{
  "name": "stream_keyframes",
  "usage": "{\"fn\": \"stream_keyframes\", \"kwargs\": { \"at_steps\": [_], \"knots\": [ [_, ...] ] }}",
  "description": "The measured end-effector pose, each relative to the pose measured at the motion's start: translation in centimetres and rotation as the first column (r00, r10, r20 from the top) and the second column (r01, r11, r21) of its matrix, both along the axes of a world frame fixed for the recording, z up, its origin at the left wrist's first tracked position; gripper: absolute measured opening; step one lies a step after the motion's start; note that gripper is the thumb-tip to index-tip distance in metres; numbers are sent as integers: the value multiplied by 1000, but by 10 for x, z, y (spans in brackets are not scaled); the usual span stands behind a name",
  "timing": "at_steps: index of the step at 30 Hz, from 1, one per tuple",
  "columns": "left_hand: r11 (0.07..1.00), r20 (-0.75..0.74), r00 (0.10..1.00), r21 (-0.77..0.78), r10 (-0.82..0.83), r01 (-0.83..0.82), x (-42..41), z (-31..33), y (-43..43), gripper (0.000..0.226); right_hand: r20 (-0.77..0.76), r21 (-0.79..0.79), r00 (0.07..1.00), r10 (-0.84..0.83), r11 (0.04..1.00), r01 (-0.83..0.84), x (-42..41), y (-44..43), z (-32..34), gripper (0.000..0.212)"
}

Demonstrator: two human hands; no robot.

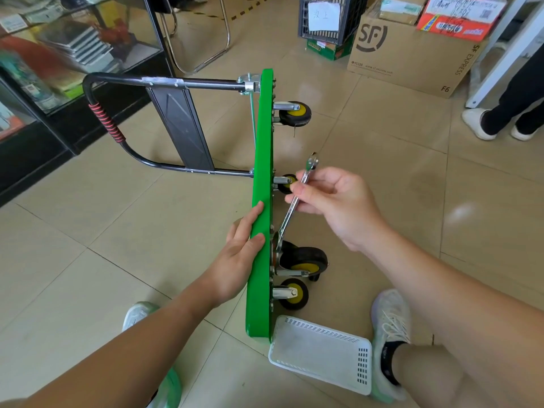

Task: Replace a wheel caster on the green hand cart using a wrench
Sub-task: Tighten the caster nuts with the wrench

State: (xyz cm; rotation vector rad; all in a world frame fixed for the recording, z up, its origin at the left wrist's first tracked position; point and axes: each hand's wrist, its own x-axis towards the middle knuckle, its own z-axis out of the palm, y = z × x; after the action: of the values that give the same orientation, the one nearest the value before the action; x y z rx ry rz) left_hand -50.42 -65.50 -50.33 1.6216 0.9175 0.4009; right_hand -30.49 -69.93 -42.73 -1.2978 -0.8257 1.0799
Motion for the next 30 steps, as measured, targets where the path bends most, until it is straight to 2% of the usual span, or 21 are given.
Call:
{"fn": "stream_keyframes", "kwargs": {
  "at_steps": [4,9,14,20,27,30],
  "knots": [
    [1000,17,1000,10,9,-9,0,-2,-1,64,121,147,990,75,985,-92,-13,-40,8,26],
    [999,47,998,2,49,-49,1,-1,-1,60,285,214,954,95,964,-160,-34,-73,-15,20],
    [998,-11,999,40,51,-51,3,-3,0,53,423,261,905,47,950,-171,-43,-76,-30,19],
    [997,-4,999,57,47,-47,1,0,0,55,514,310,855,63,916,-254,-49,-75,-33,20],
    [996,-4,999,69,49,-48,3,1,-1,52,500,269,862,84,931,-246,-43,-63,-39,21],
    [997,21,999,61,37,-38,2,1,-1,55,408,223,905,121,948,-227,-45,-55,-34,23]
  ]
}}
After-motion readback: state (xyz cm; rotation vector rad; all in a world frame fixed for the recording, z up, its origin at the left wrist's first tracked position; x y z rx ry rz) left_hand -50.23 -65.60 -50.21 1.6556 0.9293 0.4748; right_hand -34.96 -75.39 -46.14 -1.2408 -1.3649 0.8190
